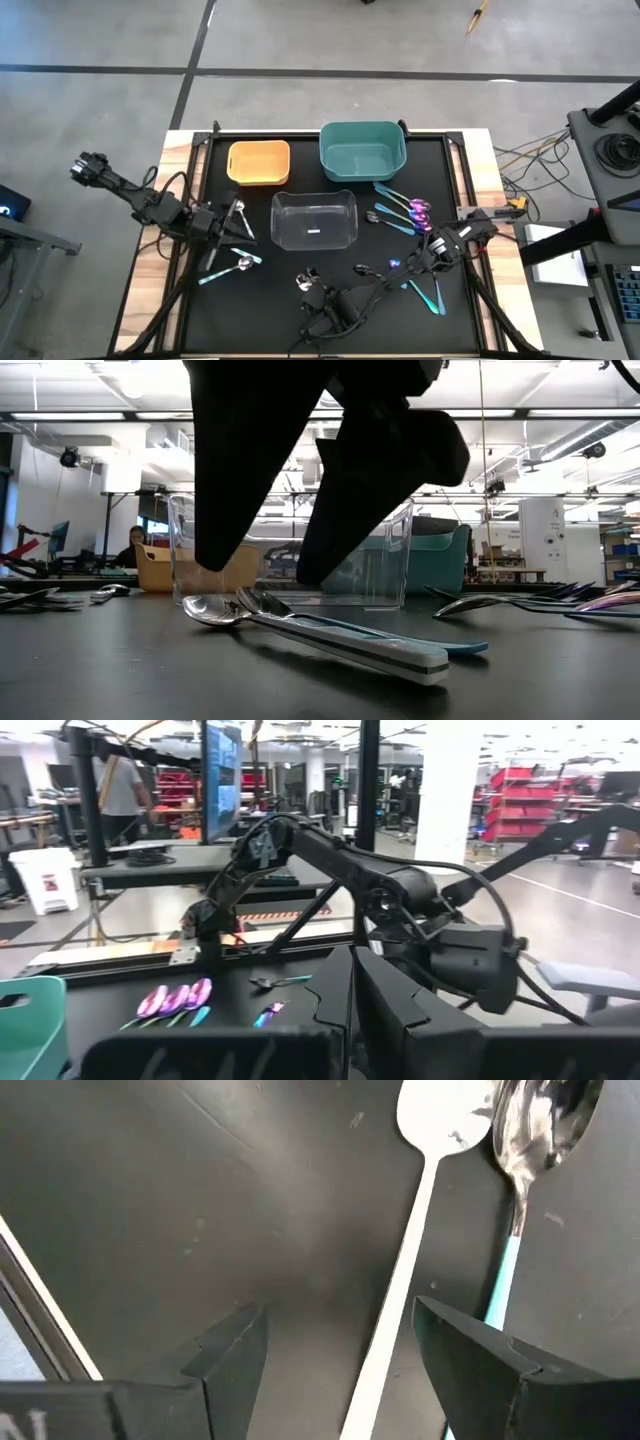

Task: Sort silverware by color (type)
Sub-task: Put the blue patterned spoon into the green bin

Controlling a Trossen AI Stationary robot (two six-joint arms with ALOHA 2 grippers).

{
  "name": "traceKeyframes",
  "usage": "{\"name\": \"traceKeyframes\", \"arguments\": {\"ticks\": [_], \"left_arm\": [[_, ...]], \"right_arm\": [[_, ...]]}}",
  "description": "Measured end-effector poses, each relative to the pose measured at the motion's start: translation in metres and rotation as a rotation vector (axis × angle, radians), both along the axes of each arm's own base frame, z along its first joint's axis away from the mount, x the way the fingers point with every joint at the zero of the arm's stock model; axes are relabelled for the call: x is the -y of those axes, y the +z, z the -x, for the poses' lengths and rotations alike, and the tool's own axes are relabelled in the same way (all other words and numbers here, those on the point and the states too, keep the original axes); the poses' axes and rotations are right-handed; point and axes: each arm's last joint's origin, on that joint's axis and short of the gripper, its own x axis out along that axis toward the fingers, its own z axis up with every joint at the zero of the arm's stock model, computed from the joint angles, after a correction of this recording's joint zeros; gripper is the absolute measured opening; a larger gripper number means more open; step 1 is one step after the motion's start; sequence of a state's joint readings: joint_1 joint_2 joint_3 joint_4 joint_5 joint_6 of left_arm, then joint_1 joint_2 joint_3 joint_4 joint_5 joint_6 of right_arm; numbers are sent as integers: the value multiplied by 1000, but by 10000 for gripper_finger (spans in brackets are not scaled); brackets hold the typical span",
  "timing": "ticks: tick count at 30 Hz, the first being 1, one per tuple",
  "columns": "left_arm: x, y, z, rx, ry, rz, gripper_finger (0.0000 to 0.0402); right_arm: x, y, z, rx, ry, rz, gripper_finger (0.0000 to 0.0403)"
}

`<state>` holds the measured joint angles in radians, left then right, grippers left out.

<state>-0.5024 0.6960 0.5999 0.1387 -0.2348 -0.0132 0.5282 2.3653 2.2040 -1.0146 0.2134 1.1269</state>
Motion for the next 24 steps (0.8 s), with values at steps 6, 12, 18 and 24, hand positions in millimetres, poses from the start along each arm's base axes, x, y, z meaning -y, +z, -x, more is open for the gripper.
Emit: {"name": "traceKeyframes", "arguments": {"ticks": [6,12,18,24], "left_arm": [[2,0,2,1,-16,1,0],[2,0,1,-4,-16,-2,0],[2,0,1,-4,-16,-2,0],[2,0,1,-5,-15,-3,0]], "right_arm": [[0,0,0,25,-20,38,237],[2,-2,-1,38,-19,91,237],[2,-14,-1,5,-16,117,237],[1,-25,-2,-20,-9,132,237]]}}
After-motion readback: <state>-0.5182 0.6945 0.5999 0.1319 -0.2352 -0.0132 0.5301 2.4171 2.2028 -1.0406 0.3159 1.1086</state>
